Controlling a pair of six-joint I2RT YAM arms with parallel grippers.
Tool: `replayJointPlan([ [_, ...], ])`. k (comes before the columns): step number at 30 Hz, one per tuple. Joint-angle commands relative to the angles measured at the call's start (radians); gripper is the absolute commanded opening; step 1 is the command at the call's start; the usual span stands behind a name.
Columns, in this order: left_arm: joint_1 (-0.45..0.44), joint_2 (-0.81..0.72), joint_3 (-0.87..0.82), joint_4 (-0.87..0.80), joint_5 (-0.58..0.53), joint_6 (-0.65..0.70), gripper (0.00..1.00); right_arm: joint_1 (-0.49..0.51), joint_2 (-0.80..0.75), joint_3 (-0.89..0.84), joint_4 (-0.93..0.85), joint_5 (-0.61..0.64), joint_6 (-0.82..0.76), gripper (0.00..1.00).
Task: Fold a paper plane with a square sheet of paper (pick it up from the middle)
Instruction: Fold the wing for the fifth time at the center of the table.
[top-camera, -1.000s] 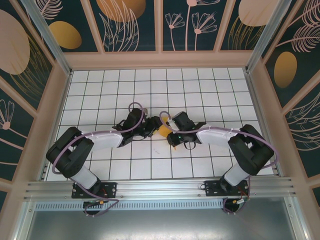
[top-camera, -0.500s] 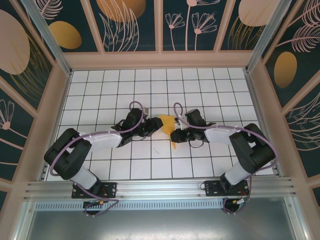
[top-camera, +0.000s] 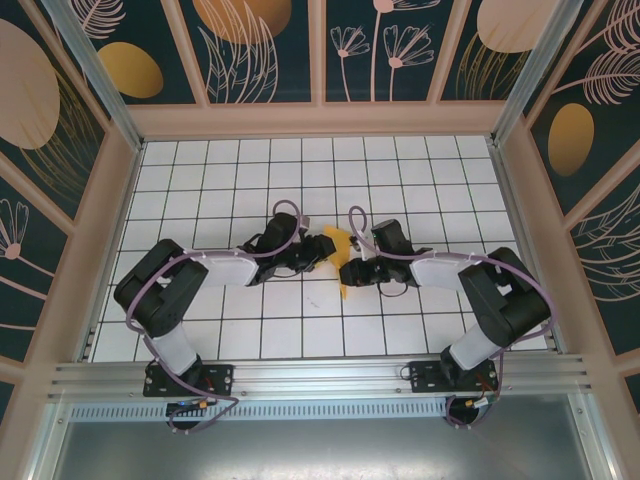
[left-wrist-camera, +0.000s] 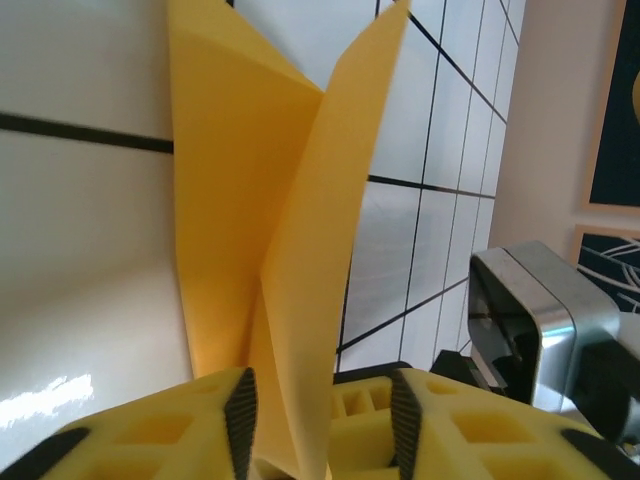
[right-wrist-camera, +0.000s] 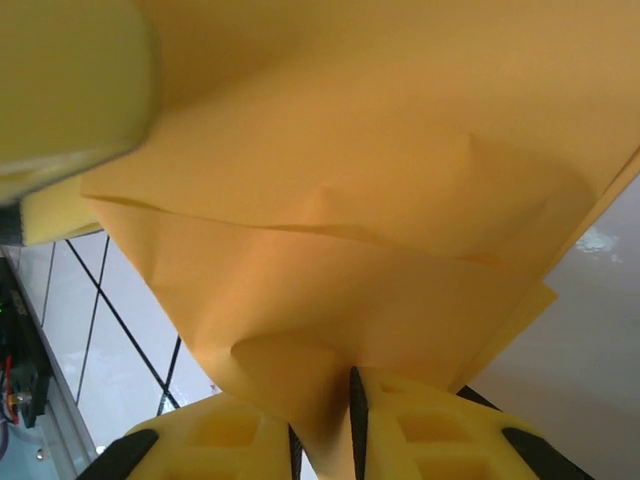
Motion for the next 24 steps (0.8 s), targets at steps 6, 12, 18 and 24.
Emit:
replayJointPlan([
  [6, -0.003, 0.005, 0.029, -0.062, -0.063, 0.001, 0.17, 0.102, -0.179, -0.012, -0.038, 0.325, -0.111, 0.32],
  [12, -0.003, 0.008, 0.028, -0.054, -0.057, -0.029, 0.13, 0.206, -0.221, -0.013, -0.052, 0.603, -0.173, 0.37],
  [18, -0.002, 0.014, 0.041, -0.068, -0.053, -0.033, 0.12, 0.281, -0.189, 0.027, -0.082, 0.647, -0.202, 0.47],
  [24, -0.003, 0.02, 0.048, -0.08, -0.049, -0.037, 0.12, 0.322, -0.167, 0.038, -0.078, 0.705, -0.203, 0.53],
])
